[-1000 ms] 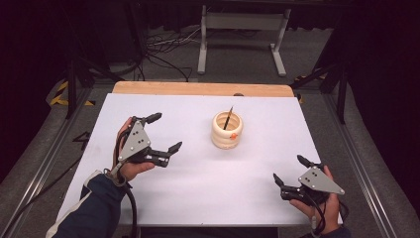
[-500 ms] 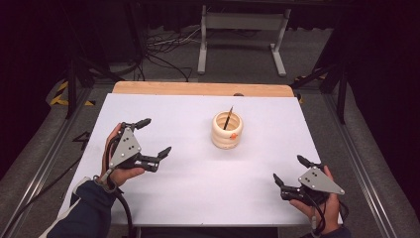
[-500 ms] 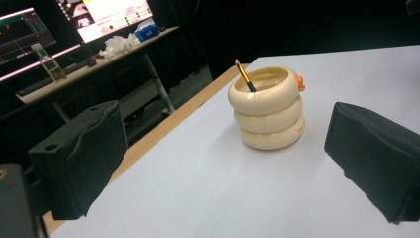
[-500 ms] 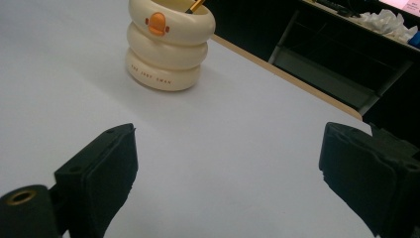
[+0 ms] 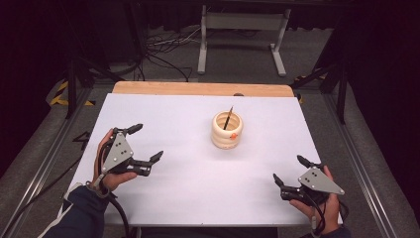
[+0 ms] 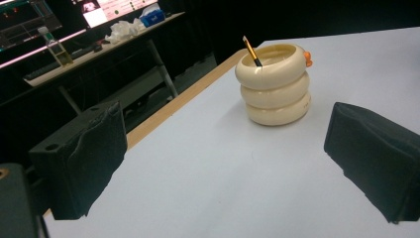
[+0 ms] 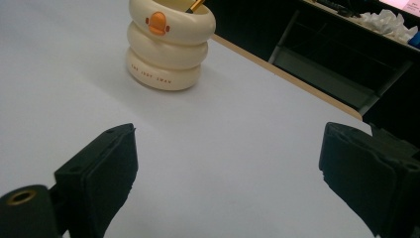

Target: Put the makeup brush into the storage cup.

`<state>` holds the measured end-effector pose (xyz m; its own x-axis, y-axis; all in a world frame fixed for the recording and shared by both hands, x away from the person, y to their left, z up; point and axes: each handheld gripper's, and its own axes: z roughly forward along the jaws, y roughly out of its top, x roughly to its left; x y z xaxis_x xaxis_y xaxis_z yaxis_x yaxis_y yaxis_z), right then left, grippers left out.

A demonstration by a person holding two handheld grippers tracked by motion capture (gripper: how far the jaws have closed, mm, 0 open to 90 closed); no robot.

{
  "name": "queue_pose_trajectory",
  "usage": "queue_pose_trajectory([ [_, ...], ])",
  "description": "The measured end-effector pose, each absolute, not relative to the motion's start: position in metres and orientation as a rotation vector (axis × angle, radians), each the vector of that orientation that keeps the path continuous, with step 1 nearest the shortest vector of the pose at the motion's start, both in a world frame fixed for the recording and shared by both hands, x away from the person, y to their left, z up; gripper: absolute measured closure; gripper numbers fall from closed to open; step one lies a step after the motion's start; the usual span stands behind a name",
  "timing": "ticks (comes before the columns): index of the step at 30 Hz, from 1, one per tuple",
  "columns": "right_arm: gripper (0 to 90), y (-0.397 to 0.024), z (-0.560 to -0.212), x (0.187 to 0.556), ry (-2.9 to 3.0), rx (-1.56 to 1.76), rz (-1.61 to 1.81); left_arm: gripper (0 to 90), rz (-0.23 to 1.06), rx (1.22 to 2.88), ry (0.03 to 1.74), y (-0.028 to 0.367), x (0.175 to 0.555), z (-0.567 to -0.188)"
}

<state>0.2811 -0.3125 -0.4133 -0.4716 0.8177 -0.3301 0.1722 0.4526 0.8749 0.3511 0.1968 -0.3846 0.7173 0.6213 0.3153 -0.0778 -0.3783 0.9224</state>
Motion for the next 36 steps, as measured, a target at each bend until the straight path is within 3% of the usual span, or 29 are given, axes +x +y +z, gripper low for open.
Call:
queue_pose_trajectory([
  [36,8.6,-0.311,-0.414,0.282,1.919,0.833,1.024,4.0,0.775,1.917,0.567,0.247,0.329,-0.424],
])
